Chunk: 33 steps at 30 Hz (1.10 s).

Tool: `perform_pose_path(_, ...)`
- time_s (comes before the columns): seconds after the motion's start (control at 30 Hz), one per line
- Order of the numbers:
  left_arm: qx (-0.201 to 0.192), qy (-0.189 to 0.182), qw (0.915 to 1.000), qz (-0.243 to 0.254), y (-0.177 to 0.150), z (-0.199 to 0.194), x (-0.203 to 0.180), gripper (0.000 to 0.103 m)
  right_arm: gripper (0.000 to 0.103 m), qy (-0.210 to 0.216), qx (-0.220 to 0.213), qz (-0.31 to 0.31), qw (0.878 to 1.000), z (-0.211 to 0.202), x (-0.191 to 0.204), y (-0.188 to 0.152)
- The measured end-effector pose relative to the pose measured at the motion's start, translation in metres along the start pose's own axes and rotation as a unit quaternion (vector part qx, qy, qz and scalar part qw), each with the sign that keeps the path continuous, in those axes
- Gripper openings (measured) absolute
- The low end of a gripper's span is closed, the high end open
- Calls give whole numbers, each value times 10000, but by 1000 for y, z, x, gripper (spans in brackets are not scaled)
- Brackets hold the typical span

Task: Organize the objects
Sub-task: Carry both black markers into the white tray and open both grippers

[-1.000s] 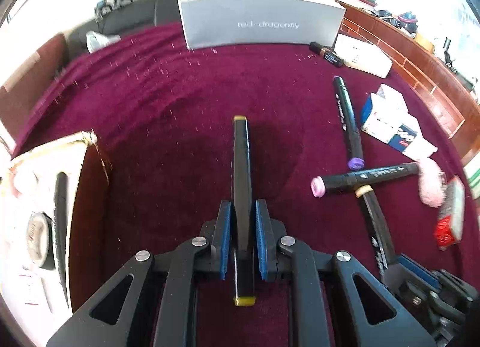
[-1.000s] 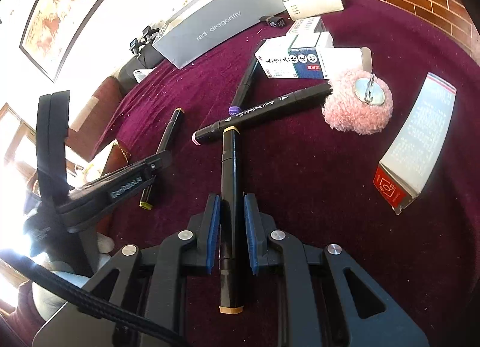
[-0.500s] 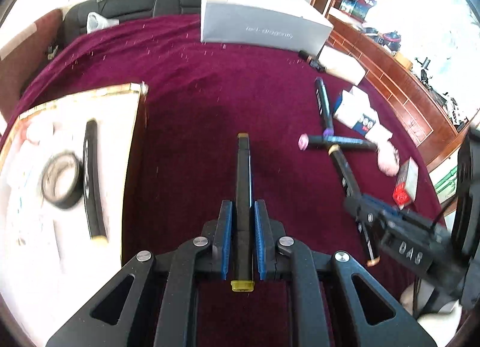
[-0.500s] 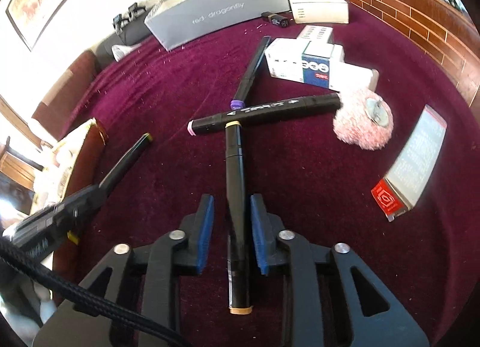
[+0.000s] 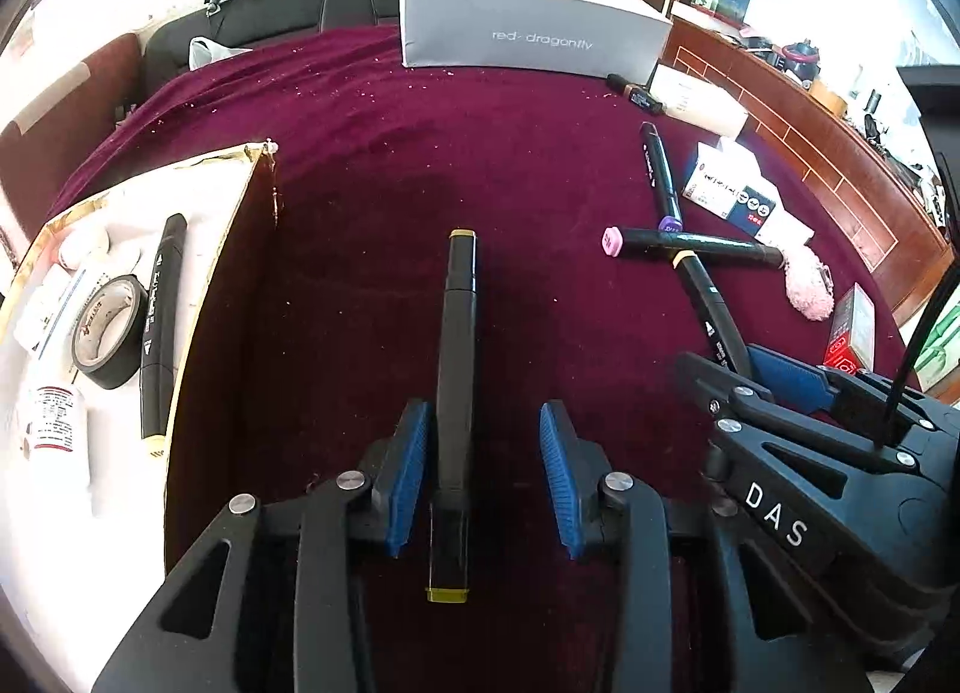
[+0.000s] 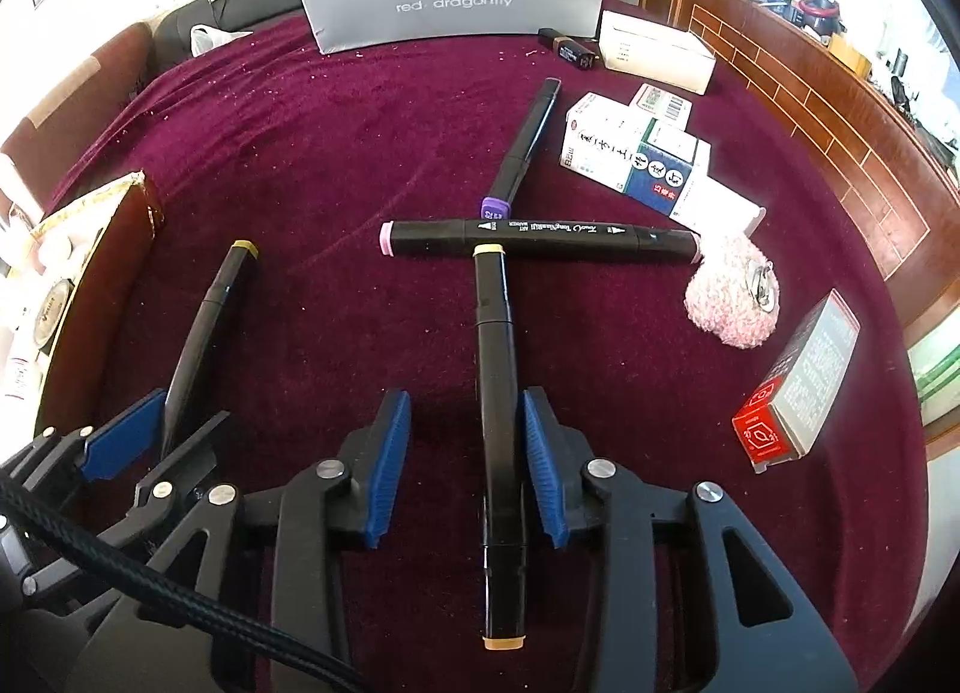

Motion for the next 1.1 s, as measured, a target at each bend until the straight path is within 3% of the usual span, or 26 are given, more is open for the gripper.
perform_pose_path(0.1,4,-78,10000,37,-2,-3,4,27,35,-107,-25,-94,9999,0,4,-1)
perform_pose_path(0.13,9,-125,9999,-19,-3,-5,7,12,33,-170,-61,-146,9997,0,7,-1)
perform_pose_path(0.23,21,-412,9990,-141,-9,-11,11,11,12,-200,-158,-218,9994,-2,10,-4)
perform_pose_path(0.53,-427,-680,9967,-87,-17,-53,10,11,12,378,-262,152,9988,-27,1,-11)
perform_pose_path(0.77,-641,-880,9936,-311,-29,-80,26,11,12,773,-381,329,9957,-56,-1,-18)
perform_pose_path(1.1,-880,-574,9939,-349,-46,-116,49,11,12,1282,-502,308,9900,-88,15,-24)
Point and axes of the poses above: each gripper's, at about its wrist camera, not at the fingertips, and z roughly the way its jaws point, x to its left, y to its top, the point moved 2 cm from there along z, roughly the way its jaws point, and after that the axes turned 7 degrees about z, right-handed, at the moved point
